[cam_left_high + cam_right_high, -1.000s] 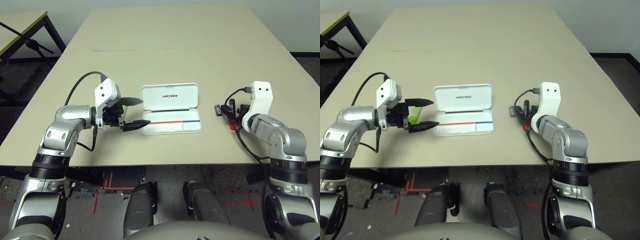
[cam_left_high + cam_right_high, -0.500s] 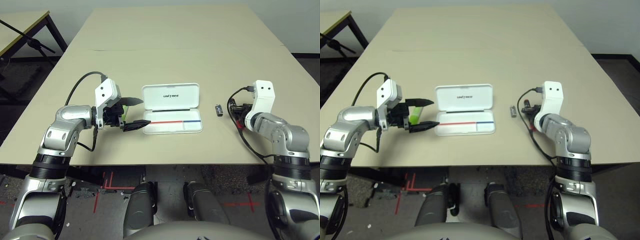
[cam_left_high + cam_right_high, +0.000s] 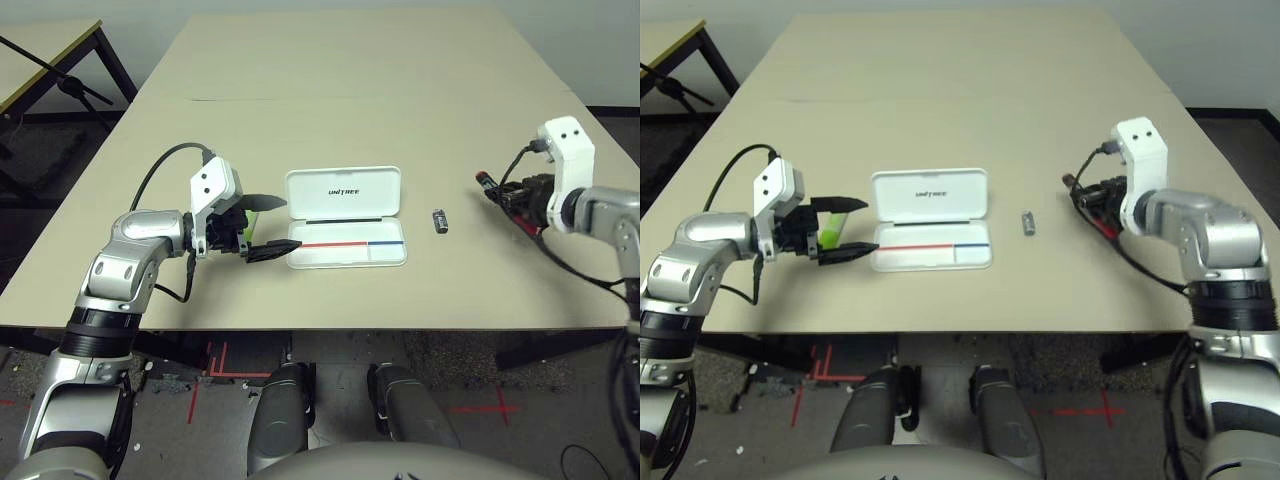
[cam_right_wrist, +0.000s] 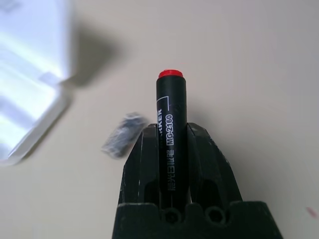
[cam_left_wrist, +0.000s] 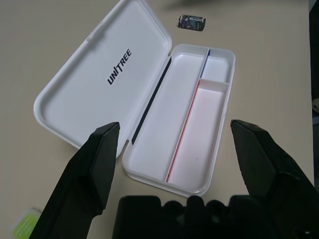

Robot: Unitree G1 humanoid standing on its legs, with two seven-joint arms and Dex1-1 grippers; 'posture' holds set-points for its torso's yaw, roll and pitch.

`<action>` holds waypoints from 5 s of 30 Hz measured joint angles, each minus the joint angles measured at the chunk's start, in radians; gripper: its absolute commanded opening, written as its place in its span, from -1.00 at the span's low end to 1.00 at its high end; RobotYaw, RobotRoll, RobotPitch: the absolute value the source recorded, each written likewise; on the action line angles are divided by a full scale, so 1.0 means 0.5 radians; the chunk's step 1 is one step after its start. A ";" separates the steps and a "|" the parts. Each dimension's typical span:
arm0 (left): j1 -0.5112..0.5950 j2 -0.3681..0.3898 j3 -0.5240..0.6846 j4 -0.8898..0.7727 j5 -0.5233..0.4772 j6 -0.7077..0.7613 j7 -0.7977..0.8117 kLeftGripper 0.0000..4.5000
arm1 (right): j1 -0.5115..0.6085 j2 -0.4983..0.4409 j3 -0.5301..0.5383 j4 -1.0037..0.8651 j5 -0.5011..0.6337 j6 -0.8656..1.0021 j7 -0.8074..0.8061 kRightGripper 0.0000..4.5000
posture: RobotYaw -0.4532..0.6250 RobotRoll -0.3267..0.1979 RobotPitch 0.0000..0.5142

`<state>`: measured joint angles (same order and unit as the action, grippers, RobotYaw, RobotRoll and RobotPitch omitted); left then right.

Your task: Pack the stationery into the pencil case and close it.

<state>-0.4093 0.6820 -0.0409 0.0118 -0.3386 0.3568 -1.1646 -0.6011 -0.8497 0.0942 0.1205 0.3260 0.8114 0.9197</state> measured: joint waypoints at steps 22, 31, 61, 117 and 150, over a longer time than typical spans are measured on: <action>0.033 0.054 -0.053 -0.081 0.010 -0.001 -0.016 1.00 | -0.802 0.755 0.665 0.844 -0.622 -1.103 0.780 -0.76 | -0.15 0.25 -0.63; 0.034 0.054 -0.060 -0.107 0.010 0.018 -0.015 1.00 | -0.814 0.958 0.725 0.976 -0.758 -1.134 0.753 -0.76 | -0.14 0.25 -0.63; 0.062 0.052 -0.061 -0.143 0.007 0.044 0.077 1.00 | 0.075 0.722 -0.049 0.194 -0.011 -1.242 0.852 0.99 | -0.17 0.25 -0.57; -0.165 -0.640 0.276 0.226 0.307 1.031 1.967 1.00 | 1.010 0.450 -0.293 -0.628 0.181 -1.270 0.277 0.99 | -0.35 0.25 -0.50; -0.075 0.386 -0.291 -0.482 -0.097 1.086 0.370 -0.50 | 0.910 0.438 -0.285 -0.503 0.158 -1.278 0.315 1.00 | -0.32 0.25 -0.50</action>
<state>-0.4471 0.8750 -0.1862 -0.2290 -0.3871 0.9000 -0.9795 -0.1460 -0.6306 -0.0485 -0.1309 0.4050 0.1725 1.0774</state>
